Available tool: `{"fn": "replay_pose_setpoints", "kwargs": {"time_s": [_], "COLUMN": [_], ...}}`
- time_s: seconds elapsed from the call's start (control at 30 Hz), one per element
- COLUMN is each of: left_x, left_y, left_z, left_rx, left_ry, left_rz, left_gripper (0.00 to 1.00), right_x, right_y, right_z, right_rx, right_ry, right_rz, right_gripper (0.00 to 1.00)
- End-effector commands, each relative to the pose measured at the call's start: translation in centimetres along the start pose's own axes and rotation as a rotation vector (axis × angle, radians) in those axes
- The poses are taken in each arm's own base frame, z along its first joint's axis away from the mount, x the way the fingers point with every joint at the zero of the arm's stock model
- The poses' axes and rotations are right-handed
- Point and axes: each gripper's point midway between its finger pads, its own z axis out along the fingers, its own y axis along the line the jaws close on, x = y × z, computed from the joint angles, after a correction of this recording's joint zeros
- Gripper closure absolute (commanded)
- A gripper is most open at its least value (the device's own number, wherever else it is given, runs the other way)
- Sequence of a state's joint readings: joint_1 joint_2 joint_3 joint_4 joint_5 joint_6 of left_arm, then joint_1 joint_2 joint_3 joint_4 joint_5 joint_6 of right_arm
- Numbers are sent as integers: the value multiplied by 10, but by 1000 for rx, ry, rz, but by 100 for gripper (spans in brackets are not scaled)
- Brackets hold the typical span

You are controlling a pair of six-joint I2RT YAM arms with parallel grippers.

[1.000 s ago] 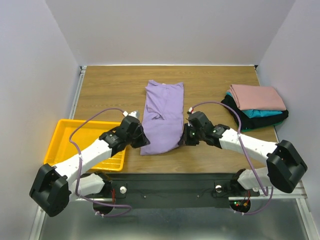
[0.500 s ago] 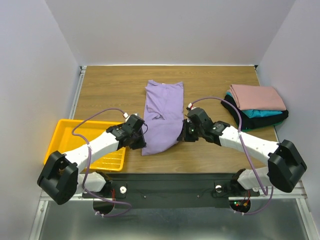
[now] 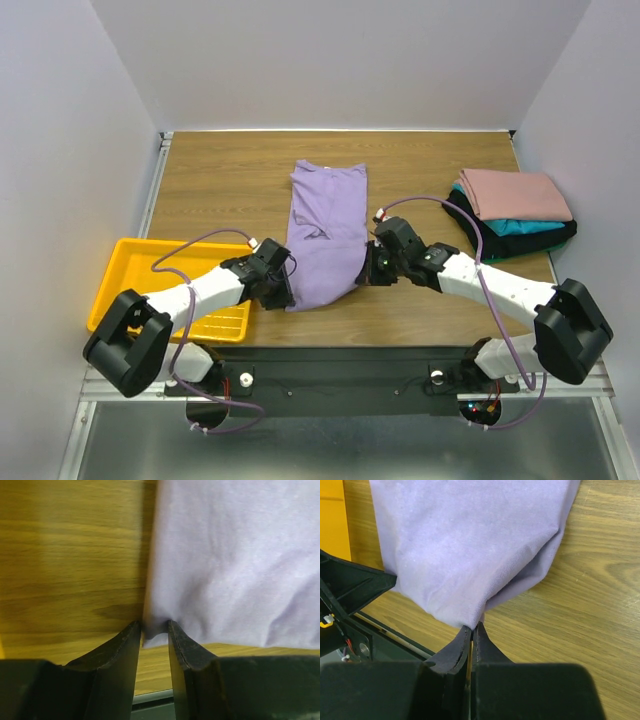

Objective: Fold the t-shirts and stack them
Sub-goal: Fold the tshirt

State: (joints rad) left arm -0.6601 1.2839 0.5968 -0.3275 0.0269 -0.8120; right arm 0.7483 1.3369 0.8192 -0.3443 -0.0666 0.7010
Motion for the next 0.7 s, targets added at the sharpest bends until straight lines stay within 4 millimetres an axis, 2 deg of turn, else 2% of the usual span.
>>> {"fn": "replay_pose_setpoints", "kwargs": {"time_s": [0.0,0.07,0.1,0.23,0.33,0.4,0.43,0.47,0.53,0.6,0.67], "left_x": [11,12,14,20,29,34,36,36,33,25,12], "left_y": [-7,-9,-8,-16,-27,-33,-43,-49,-66,-76,-90], "left_z": [7,5,4,-18,-50,-62,-75,-81,-97,-104,-113], "left_rx": [53,65,66,132,236,284,348,386,466,488,507], "left_ry": [41,48,54,66,63,77,89,94,92,75,52], "left_rz": [-2,4,7,15,24,26,40,52,75,88,116], "left_gripper": [72,97,100,100,100,100,100,100,100,100,100], "right_x": [-3,-3,-4,-4,9,16,15,10,1,-14,-25], "right_y": [7,7,8,9,10,8,7,9,10,19,21], "right_z": [0,0,-1,-10,-33,-46,-52,-67,-80,-91,-93], "right_rx": [-17,-16,-19,-31,-67,-71,-63,-68,-59,-74,-56], "right_ry": [-7,-9,-13,-21,0,14,2,-23,-61,-110,-142], "right_rz": [-13,-12,-12,-4,31,39,37,35,23,7,-20], "right_gripper": [100,100,100,100,100,100,100,99,100,99,100]}}
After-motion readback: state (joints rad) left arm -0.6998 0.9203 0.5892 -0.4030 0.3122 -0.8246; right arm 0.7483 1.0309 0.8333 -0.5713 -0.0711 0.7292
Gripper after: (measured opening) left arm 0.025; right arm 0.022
